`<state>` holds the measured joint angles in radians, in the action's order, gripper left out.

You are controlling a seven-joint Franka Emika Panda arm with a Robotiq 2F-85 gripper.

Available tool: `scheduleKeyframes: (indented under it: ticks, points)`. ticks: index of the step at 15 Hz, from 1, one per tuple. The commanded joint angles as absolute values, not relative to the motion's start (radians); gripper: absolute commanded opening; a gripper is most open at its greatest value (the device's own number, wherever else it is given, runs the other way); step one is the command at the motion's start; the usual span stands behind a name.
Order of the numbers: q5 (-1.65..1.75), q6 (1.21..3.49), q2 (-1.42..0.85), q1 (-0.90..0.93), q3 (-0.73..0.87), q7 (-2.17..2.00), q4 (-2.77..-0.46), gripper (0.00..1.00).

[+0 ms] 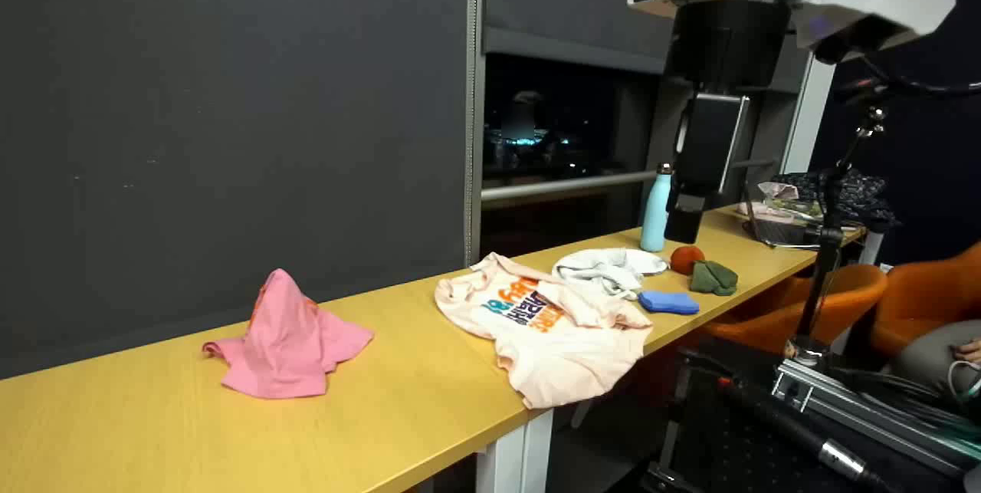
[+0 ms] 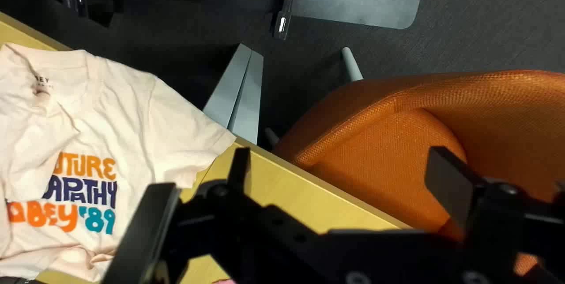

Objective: Fold the peach t-shirt, move it to the left and then use the white towel to wipe the table

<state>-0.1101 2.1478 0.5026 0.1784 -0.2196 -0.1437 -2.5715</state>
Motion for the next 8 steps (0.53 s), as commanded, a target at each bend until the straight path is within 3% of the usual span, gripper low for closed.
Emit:
scheduleKeyframes:
  ticks: [1, 8]
  points:
    - [-0.106, 2.146, 0.502, 0.185, -0.214, -0.147, -2.57, 1.0]
    - [-0.04, 2.231, 0.479, 0.13, -0.198, -0.152, -2.582, 1.0]
